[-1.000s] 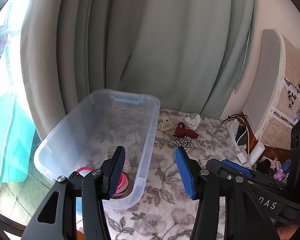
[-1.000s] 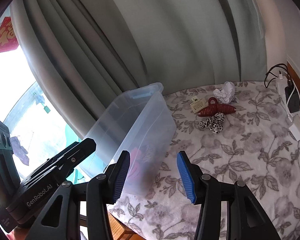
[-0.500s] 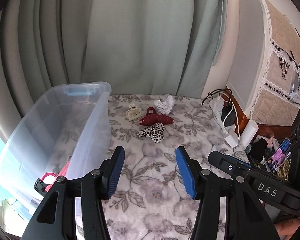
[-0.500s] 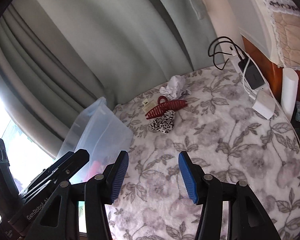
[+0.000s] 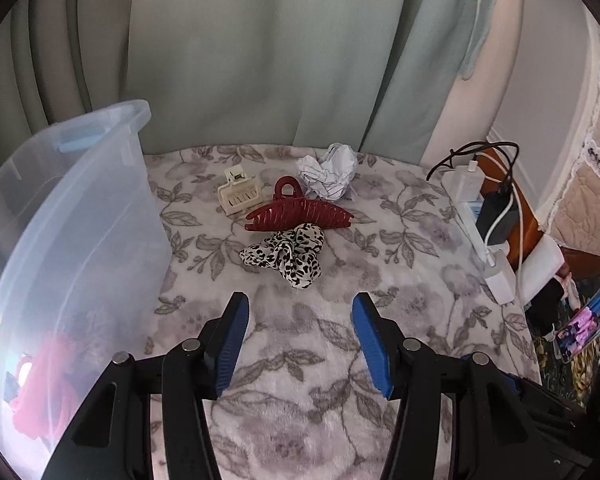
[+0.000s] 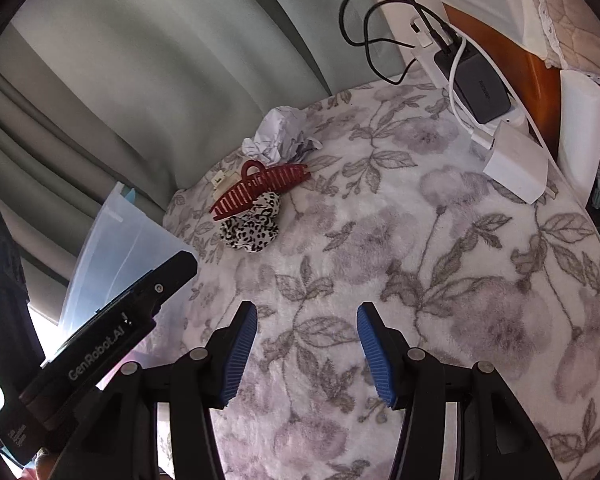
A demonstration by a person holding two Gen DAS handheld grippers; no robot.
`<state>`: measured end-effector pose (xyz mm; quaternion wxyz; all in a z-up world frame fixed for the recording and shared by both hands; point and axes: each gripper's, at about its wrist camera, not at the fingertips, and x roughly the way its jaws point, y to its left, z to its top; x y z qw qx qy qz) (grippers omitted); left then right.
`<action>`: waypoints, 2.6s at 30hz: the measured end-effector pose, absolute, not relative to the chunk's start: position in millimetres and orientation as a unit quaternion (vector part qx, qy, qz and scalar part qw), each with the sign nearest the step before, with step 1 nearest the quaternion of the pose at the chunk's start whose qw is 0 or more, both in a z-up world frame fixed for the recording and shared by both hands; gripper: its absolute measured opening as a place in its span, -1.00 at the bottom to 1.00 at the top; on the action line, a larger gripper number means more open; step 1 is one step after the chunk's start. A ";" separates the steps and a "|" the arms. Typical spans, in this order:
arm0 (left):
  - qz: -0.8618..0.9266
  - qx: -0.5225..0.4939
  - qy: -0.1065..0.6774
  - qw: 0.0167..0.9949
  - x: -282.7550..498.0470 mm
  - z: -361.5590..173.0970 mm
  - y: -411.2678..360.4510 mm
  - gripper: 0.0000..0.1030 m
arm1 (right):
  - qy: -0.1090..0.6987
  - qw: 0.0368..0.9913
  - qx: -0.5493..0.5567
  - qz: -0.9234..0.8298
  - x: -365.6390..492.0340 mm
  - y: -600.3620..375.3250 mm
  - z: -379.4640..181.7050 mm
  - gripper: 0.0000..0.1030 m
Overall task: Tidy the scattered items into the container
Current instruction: 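Grasp the leopard-print scrunchie with the left tool while the right tool grasps the crumpled tissue, then carry the scrunchie and tissue over the clear plastic box with both tools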
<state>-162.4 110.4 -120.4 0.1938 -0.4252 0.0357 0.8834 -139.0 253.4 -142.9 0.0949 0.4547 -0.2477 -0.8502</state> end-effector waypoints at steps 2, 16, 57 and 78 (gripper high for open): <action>0.881 -0.433 0.028 0.190 -176.5 -129.8 116.7 0.07 | -0.246 0.086 0.461 -0.849 -149.0 257.9 -148.6 0.09; 0.866 -0.475 -0.032 0.155 -240.1 -183.8 118.4 0.02 | -0.214 0.087 0.470 -0.852 -223.5 257.4 -166.0 0.09; 0.868 -0.461 -0.067 0.170 -234.1 -184.3 89.7 -0.52 | -0.219 0.141 0.405 -0.877 -327.1 213.4 -121.1 0.00; 0.888 -0.425 -0.060 0.166 -163.6 -121.2 61.6 -0.66 | -0.301 0.103 0.364 -0.875 -165.3 267.5 -82.8 0.00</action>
